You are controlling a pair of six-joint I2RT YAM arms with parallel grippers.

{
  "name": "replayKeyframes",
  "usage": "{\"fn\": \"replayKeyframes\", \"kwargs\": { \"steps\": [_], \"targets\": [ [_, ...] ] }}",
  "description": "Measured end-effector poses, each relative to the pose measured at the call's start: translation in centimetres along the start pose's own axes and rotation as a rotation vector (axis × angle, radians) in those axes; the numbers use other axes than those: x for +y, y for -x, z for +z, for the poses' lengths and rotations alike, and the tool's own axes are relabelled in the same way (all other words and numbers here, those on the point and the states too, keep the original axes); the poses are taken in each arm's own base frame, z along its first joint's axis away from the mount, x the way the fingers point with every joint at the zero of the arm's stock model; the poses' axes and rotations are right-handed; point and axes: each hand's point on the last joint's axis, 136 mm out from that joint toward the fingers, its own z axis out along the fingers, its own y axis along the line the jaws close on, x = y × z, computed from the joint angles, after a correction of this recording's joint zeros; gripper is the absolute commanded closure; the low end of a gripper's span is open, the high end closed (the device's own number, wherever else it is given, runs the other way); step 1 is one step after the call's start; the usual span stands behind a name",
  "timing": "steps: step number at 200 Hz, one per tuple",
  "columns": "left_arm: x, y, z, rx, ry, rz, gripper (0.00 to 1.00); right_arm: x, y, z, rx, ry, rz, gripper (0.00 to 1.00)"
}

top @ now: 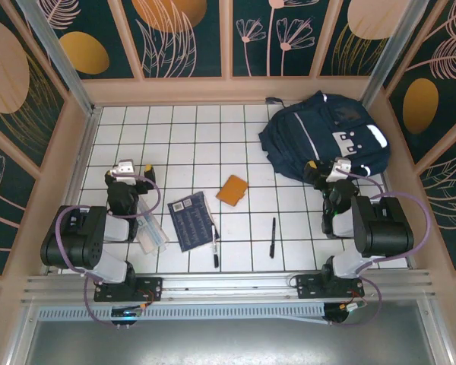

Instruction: Pack the student bag

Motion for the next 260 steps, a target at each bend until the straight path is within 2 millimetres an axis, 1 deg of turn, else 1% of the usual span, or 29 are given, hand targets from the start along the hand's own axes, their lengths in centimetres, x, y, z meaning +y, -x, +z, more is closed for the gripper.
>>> {"fn": "replayKeyframes", "kwargs": {
  "steps": [154, 173, 187, 193, 195, 200, 204, 206, 215, 218, 222, 227, 233, 234, 242, 248, 255, 260],
  "targets": [
    [0.0, 0.0, 0.0, 0.000, 0.000, 0.000, 0.01, 0.3, -0.1, 0.0, 0.004, 0.016, 0.000, 0.01],
    [0.3, 0.1, 0.0, 0.000, 0.019, -0.005, 0.01, 0.2, -0.1, -0.1, 0.006, 0.005, 0.000, 0.01],
    [1.0, 0.8, 0.1, 0.024, 0.063, -0.025, 0.01, 0.0, 0.3, -0.3, 0.031, -0.029, 0.002, 0.01],
    [1.4, 1.8, 0.4, 0.034, 0.095, -0.052, 0.01, 0.1, 1.0, -0.3, 0.041, -0.040, 0.015, 0.01],
    [1.5, 2.1, 0.5, 0.035, 0.102, -0.056, 0.01, 0.2, 1.5, -0.2, 0.039, -0.042, 0.019, 0.02],
    [1.8, 3.5, 1.0, 0.040, 0.134, -0.095, 0.01, 0.3, 2.4, 0.1, 0.043, -0.047, 0.042, 0.06],
    [2.0, 4.7, 1.4, 0.037, 0.152, -0.121, 0.01, 0.6, 3.6, 0.5, 0.041, -0.041, 0.057, 0.08],
    [2.1, 5.5, 1.6, 0.035, 0.163, -0.139, 0.01, 0.8, 4.0, 0.7, 0.042, -0.039, 0.064, 0.08],
    [2.4, 8.8, 2.5, 0.019, 0.191, -0.212, 0.01, 1.7, 7.0, 1.9, 0.027, -0.020, 0.087, 0.09],
    [2.3, 9.8, 2.8, 0.016, 0.191, -0.237, 0.01, 2.4, 7.9, 2.3, 0.026, -0.001, 0.081, 0.09],
    [2.2, 11.3, 3.1, 0.008, 0.189, -0.269, 0.01, 2.9, 8.9, 2.7, 0.025, 0.008, 0.084, 0.09],
    [2.0, 12.7, 3.3, 0.005, 0.182, -0.305, 0.01, 4.2, 10.0, 3.5, 0.034, 0.034, 0.074, 0.10],
    [1.5, 13.9, 3.5, 0.015, 0.160, -0.341, 0.01, 5.7, 10.8, 4.4, 0.055, 0.067, 0.063, 0.13],
    [1.5, 14.0, 3.5, 0.017, 0.157, -0.344, 0.01, 6.1, 11.1, 4.5, 0.056, 0.075, 0.062, 0.14],
    [0.7, 14.4, 3.6, 0.047, 0.122, -0.379, 0.01, 8.1, 11.5, 5.8, 0.096, 0.112, 0.046, 0.15],
    [-0.1, 14.2, 3.6, 0.085, 0.082, -0.400, 0.01, 9.7, 11.2, 6.9, 0.143, 0.142, 0.027, 0.16],
    [-1.1, 13.3, 3.5, 0.141, 0.033, -0.416, 0.01, 10.9, 10.6, 8.0, 0.191, 0.163, 0.009, 0.16],
    [-1.9, 12.2, 3.3, 0.192, -0.002, -0.431, 0.01, 11.7, 9.7, 8.8, 0.233, 0.177, -0.004, 0.16]
  ]
}}
